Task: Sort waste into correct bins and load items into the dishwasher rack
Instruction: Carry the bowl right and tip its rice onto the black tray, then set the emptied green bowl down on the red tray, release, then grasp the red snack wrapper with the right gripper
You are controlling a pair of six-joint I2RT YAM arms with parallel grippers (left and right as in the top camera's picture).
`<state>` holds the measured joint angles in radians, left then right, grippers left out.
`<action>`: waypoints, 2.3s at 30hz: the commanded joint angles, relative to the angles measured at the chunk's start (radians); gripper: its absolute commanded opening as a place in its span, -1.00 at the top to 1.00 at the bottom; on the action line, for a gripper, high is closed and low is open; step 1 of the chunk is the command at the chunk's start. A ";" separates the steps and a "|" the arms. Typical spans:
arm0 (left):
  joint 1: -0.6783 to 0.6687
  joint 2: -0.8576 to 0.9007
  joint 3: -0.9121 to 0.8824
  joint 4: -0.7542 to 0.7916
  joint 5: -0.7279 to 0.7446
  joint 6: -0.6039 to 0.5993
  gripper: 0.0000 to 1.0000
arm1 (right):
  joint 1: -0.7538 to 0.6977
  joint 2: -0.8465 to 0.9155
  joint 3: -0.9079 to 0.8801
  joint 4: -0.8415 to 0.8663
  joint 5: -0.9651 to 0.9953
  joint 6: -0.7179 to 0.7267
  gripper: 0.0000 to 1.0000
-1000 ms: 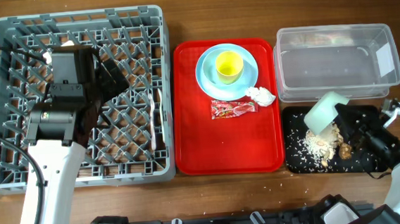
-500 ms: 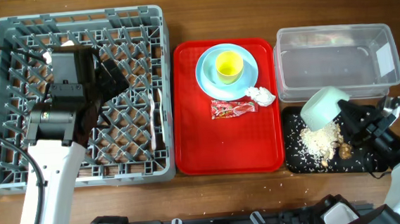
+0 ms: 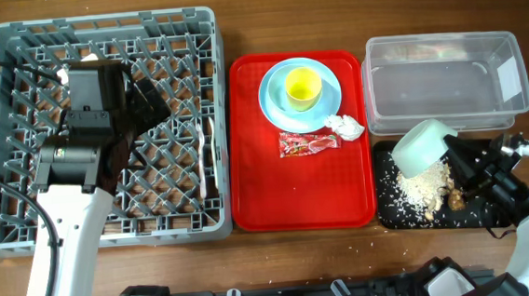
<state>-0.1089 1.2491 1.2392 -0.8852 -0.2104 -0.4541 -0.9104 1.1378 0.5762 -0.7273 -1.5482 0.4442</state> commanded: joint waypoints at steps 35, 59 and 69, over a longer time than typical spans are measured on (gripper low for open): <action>0.007 -0.004 0.016 0.002 0.005 -0.002 -1.00 | 1.688 0.291 0.563 0.023 1.318 -0.076 -0.68; 0.007 -0.004 0.016 0.002 0.005 -0.002 -1.00 | 1.482 0.581 0.515 0.010 1.680 -0.156 0.14; 0.007 -0.004 0.016 0.002 0.005 -0.002 -1.00 | 1.482 0.659 0.515 0.077 1.646 -0.261 -0.49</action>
<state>-0.1089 1.2491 1.2392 -0.8852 -0.2108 -0.4541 0.5739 1.7760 1.1007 -0.6529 0.1333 0.2070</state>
